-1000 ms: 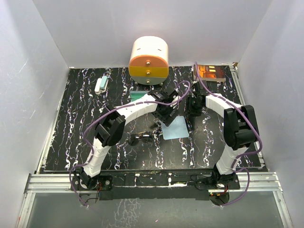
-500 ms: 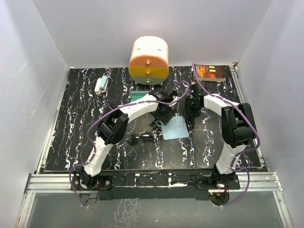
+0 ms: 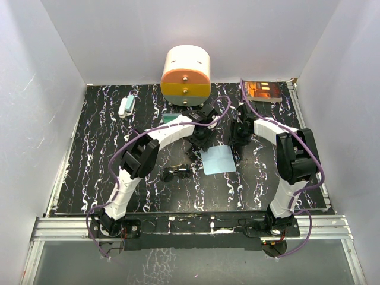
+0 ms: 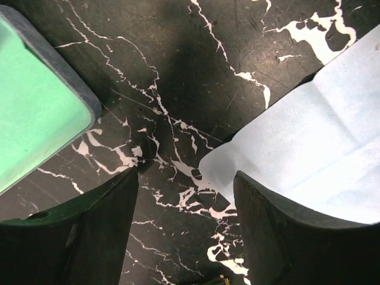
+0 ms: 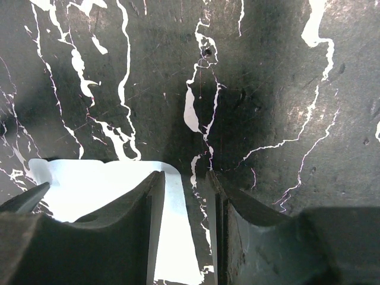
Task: Organize the sunglasses
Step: Fold the glasses cleaning cloth at the center of the board.
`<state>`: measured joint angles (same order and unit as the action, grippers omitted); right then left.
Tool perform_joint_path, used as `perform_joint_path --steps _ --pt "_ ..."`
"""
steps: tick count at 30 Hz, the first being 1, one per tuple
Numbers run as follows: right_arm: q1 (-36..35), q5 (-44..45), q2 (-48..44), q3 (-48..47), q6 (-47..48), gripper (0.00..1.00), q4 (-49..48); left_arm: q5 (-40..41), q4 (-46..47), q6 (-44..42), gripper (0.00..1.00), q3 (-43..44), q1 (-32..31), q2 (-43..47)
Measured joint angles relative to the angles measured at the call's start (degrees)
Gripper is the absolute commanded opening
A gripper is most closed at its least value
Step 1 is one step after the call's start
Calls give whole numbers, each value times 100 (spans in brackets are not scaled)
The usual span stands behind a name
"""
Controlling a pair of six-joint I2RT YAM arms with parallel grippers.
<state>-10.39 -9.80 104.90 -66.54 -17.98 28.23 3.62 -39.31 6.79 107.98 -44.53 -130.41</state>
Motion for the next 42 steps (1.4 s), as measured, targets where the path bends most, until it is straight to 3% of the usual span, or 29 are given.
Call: perform_joint_path --steps 9,25,42 --pt "-9 24 7 0 -9 39 -31 -68 63 210 61 7 -4 -114" --pt "-380 369 26 -13 157 40 -72 -85 210 313 41 -44 -4 -111" --pt "-538 612 201 -184 162 33 -131 -146 225 304 37 -44 17 -116"
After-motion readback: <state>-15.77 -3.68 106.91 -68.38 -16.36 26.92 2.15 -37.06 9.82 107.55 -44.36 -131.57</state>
